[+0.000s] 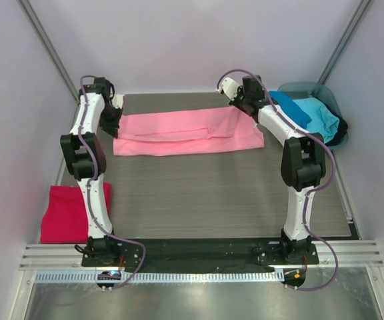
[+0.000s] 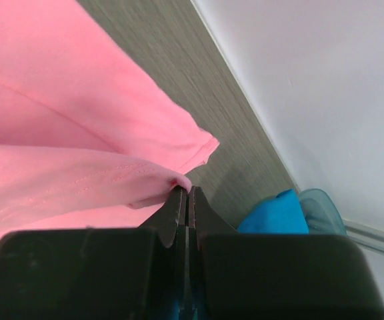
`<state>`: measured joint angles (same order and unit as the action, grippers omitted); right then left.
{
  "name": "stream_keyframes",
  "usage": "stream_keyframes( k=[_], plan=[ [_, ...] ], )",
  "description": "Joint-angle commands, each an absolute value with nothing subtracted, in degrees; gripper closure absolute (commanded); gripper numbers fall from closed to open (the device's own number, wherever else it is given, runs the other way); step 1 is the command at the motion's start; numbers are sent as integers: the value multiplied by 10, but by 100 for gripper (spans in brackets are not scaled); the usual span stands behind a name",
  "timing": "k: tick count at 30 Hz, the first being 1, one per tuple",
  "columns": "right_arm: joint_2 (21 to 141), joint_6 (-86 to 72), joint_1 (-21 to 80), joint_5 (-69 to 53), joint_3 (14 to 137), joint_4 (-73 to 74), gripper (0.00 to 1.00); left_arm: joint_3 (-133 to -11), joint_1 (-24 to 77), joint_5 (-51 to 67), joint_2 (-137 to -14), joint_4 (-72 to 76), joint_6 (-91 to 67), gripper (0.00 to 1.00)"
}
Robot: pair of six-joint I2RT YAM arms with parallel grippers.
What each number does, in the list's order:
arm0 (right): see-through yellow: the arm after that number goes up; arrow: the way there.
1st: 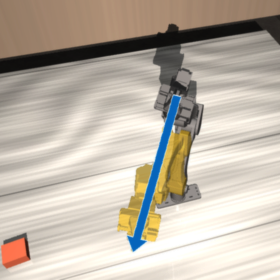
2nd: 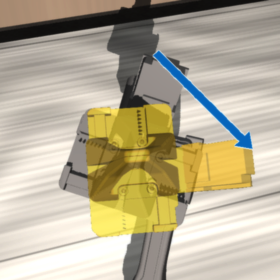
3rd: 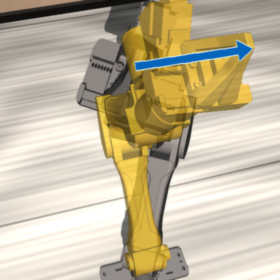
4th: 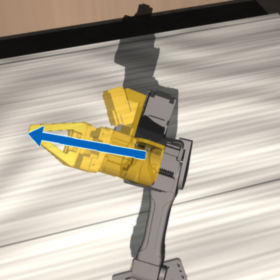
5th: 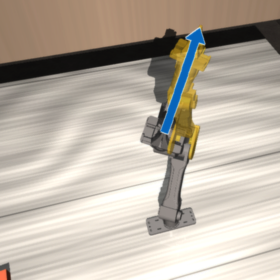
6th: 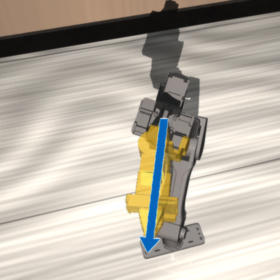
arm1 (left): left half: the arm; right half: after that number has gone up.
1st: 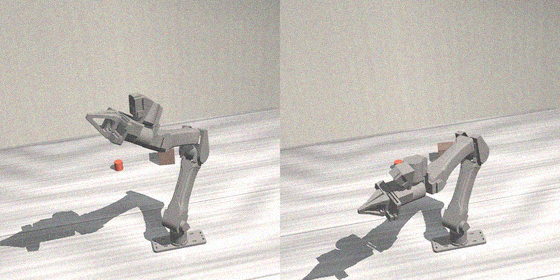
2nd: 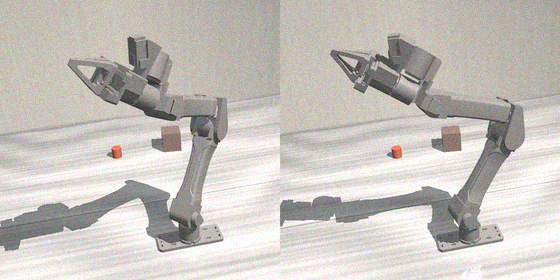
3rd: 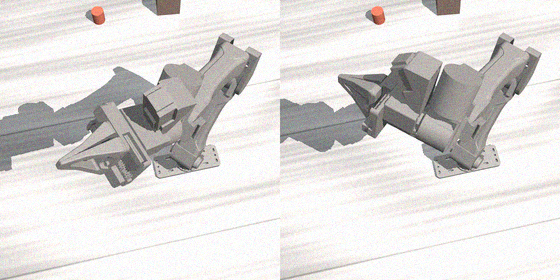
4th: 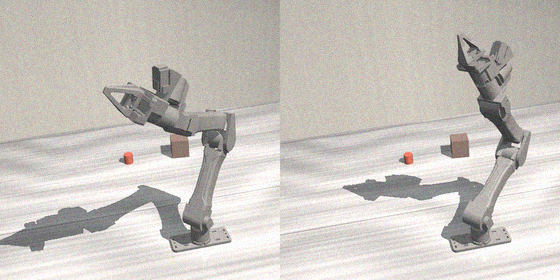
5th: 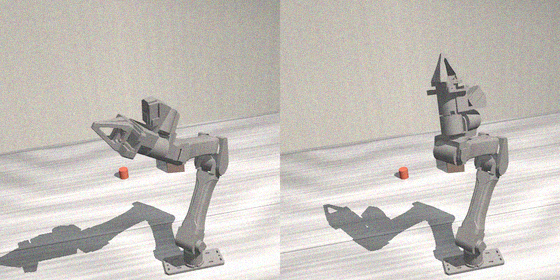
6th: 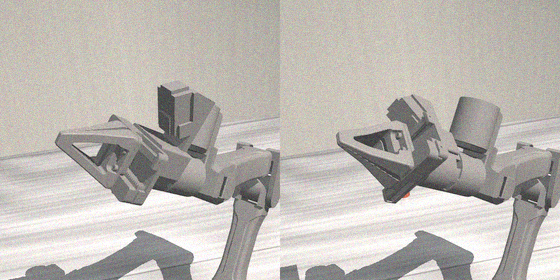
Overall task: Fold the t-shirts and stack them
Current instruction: Fold the tshirt
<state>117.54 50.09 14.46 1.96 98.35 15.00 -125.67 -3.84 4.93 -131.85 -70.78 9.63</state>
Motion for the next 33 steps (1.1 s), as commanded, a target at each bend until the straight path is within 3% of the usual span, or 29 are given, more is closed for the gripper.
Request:
stream_keyframes(
  k=[1, 15, 16, 17, 18, 19, 22, 26, 29, 33],
  plan=[
    [1191, 487, 142, 41, 1038, 120, 99, -1288, -45, 33, -1332, -705, 91, 100],
    [1285, 478, 140, 56, 1132, 120, 99, -1339, -46, 11, -1376, -688, 79, 100],
    [1292, 476, 140, 60, 1136, 120, 99, -1340, -46, 7, -1376, -686, 78, 98],
    [1295, 471, 141, 65, 1144, 118, 98, -1341, -46, 1, -1375, -687, 74, 89],
    [1299, 461, 141, 84, 1150, 113, 93, -1339, -45, -17, -1370, -686, 71, 86],
    [1300, 452, 141, 95, 1155, 106, 79, -1335, -46, -22, -1361, -686, 69, 83],
    [1287, 410, 141, 134, 1181, 88, 58, -1309, -46, -40, -1302, -666, 65, 66],
    [1246, 366, 142, 128, 1152, 88, 49, -1273, -44, -8, -1248, -657, 69, 57],
    [1222, 339, 141, 57, 1107, 135, 50, -1224, -24, 33, -1244, -654, 79, 59],
    [1220, 331, 141, -85, 1093, 295, 56, -1163, -18, 63, -1253, -628, 74, 71]
  ],
)
